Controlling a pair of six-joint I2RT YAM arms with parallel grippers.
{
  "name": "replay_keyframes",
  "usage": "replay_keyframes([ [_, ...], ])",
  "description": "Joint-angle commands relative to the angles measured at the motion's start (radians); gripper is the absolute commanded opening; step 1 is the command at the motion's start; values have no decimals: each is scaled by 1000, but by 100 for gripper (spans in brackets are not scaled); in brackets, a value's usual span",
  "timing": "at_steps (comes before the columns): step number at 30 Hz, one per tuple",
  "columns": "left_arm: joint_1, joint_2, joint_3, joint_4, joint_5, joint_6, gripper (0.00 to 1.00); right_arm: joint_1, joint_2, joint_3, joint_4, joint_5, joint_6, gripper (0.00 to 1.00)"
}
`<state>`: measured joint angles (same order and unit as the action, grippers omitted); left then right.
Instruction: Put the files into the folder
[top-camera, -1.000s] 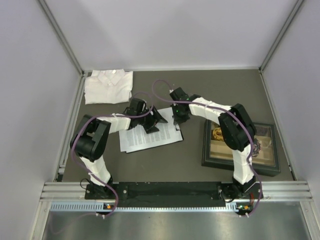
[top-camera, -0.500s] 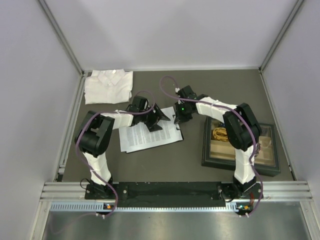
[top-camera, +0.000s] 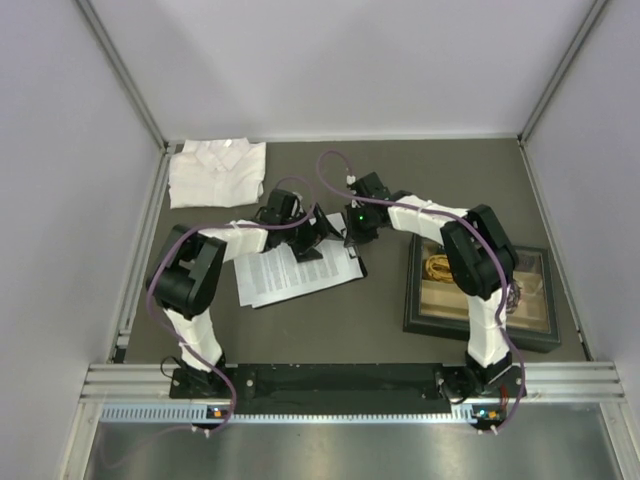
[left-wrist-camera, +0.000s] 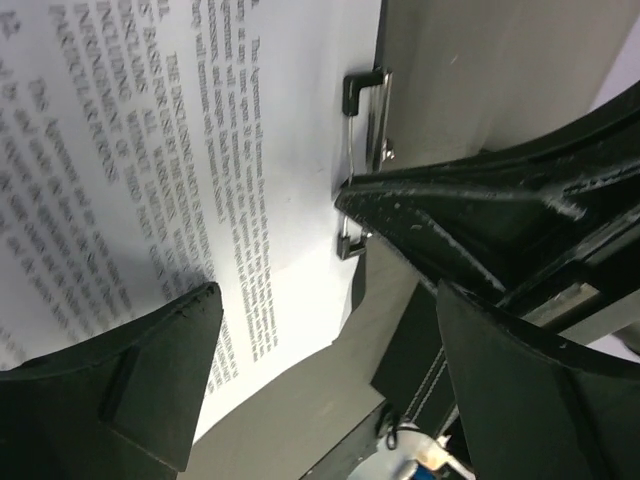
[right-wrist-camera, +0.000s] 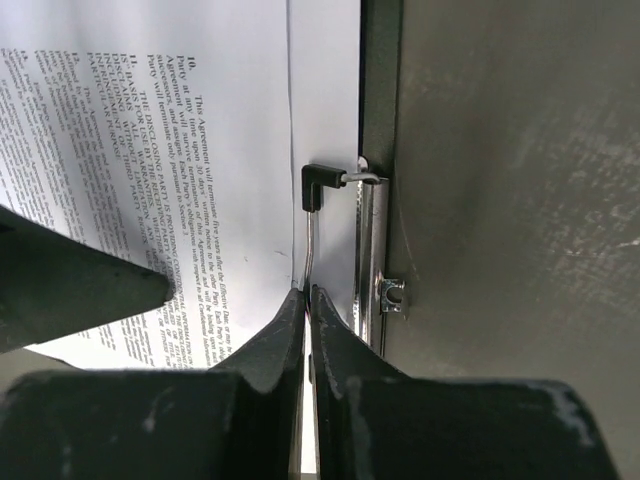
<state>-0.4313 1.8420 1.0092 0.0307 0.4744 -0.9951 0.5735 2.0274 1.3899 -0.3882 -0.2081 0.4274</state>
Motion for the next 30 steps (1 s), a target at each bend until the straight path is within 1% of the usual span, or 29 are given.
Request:
replay_keyframes([
  [1,2,-108,45,-135,-56,116,93,17,77,-26,-38,18,7,0],
  [5,17,-185,75,-207,-36,162,93,17,83,-19,-46,18,4,0],
  [6,22,-200,83,-268,-42,179,93,17,85,-15,-47,18,4,0],
  [9,66,-269,86,-385,-75,225,93,19,97,-2,-58,18,2,0],
  [12,164,-360,33,-465,-109,263,93,17,103,8,-67,15,8,0],
  [13,236,-381,-7,-521,-123,277,94,16,102,8,-66,13,11,0],
  [15,317,-437,-56,-557,-138,305,95,12,103,11,-66,7,13,0],
  [16,395,-454,-99,-569,-148,334,96,12,102,11,-66,4,11,0],
  [17,425,-476,-116,-590,-148,351,96,14,103,9,-66,-2,13,1],
  [18,466,-484,-130,-597,-142,366,96,12,103,12,-64,-7,13,7],
  [19,509,-490,-151,-601,-151,386,97,11,105,11,-61,-13,13,8],
  [21,537,-494,-165,-609,-172,391,98,6,108,14,-61,-27,14,10],
  [24,566,-466,-188,-586,-224,386,98,5,116,17,-58,-31,27,12],
  [27,586,-408,-187,-571,-203,382,98,5,128,20,-54,-39,39,11],
  [30,588,-360,-193,-523,-212,389,98,5,139,15,-38,-57,53,11],
])
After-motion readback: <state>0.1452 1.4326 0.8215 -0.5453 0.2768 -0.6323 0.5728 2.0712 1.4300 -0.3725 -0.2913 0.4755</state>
